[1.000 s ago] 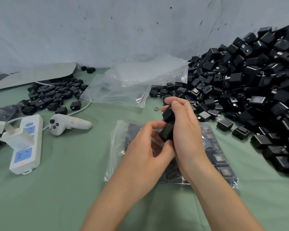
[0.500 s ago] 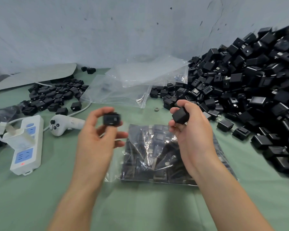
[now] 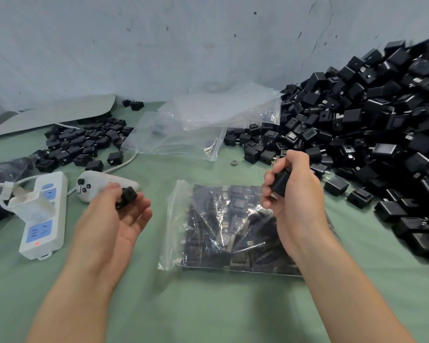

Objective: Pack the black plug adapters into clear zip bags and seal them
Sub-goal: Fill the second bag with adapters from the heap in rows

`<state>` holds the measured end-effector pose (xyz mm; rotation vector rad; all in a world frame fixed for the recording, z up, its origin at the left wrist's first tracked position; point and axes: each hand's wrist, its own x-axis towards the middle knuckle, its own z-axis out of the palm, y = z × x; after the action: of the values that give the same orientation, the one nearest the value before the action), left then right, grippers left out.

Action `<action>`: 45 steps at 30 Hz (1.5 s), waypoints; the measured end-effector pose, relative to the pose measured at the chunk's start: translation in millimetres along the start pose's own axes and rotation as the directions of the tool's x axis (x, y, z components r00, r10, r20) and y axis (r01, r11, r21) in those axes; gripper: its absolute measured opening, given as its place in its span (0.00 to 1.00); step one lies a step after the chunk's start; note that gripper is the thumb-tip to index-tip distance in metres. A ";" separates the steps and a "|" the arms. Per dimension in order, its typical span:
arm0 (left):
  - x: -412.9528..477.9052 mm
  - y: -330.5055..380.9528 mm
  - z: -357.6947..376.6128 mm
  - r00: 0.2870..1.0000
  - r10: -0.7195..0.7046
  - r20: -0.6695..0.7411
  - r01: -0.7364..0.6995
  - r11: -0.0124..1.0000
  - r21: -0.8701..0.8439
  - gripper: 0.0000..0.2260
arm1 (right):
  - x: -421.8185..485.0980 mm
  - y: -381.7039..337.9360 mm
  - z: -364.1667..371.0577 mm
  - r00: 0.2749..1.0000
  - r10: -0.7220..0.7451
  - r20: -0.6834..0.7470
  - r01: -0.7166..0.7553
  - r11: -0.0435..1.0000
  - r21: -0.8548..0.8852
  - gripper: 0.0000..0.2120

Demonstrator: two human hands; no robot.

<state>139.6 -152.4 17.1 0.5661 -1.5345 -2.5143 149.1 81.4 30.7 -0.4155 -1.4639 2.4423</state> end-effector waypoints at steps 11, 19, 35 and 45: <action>1.8 -18.1 -13.9 0.947 -0.155 0.282 -0.010 0.862 0.506 0.11 | 8.6 -0.5 -6.0 0.997 0.032 -0.064 -0.035 0.998 -0.053 0.14; -4.8 -24.1 -3.0 0.875 -0.219 0.432 -0.115 0.772 0.625 0.08 | 9.6 2.6 -4.5 0.998 0.028 -0.064 -0.035 0.994 -0.107 0.16; -24.9 -34.4 21.1 0.928 -0.008 0.373 -0.285 0.627 0.725 0.13 | 10.0 5.4 -5.6 0.999 0.023 -0.038 -0.027 0.993 -0.115 0.13; -24.6 -28.1 26.9 0.957 -0.090 0.276 -0.115 0.755 0.645 0.09 | 11.5 8.8 -5.5 0.999 0.025 -0.023 -0.028 0.992 -0.121 0.13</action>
<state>153.9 -109.3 9.3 0.2401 -2.5526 -2.0455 139.8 86.1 19.2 -0.4874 -1.6137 2.3690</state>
